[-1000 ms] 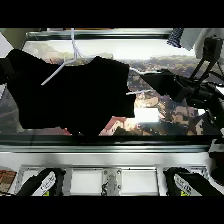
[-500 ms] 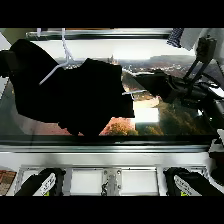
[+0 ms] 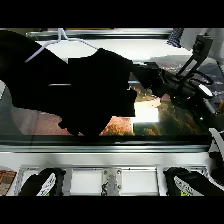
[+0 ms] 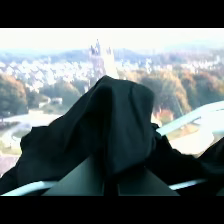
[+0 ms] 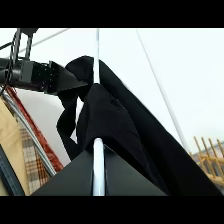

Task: Fold the clothes and pants, and hang the long-sleeved shirts on hangers.

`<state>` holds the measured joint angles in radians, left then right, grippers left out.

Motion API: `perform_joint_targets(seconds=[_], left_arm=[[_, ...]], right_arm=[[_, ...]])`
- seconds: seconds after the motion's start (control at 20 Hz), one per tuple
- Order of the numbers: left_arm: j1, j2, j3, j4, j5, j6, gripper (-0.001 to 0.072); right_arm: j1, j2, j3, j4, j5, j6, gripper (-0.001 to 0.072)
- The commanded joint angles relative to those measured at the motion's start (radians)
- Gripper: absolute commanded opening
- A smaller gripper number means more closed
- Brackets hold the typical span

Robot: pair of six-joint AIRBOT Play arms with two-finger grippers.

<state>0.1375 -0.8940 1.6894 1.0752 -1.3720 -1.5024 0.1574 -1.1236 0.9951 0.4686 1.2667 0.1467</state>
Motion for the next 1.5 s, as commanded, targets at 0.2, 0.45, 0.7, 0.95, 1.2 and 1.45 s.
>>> perform_joint_targets(seconds=[0.2,0.45,0.7,0.95,1.2,1.45], left_arm=[[-0.001,0.024,0.001,-0.034,0.016,-0.023,0.0013],[0.0,0.024,0.001,-0.048,0.013,-0.009,0.0302],[0.0,0.026,0.001,-0.047,0.011,-0.009,0.0588],[0.009,0.075,0.002,0.079,0.028,-0.019,0.0587],[0.101,0.117,0.001,0.084,0.028,-0.025,0.0586],[0.179,0.128,0.0,0.079,-0.006,-0.024,0.0279]], right_arm=[[0.147,-0.077,0.0,0.195,-0.016,-0.179,0.0009],[0.166,-0.088,0.0,0.198,-0.053,-0.186,0.0008],[0.166,-0.088,0.0,0.198,-0.052,-0.225,0.001],[0.166,-0.088,0.0,0.197,-0.052,-0.332,0.0014],[0.164,-0.095,0.0,0.153,-0.059,-0.322,0.0014],[0.072,-0.079,0.001,0.095,-0.067,-0.236,0.0011]])
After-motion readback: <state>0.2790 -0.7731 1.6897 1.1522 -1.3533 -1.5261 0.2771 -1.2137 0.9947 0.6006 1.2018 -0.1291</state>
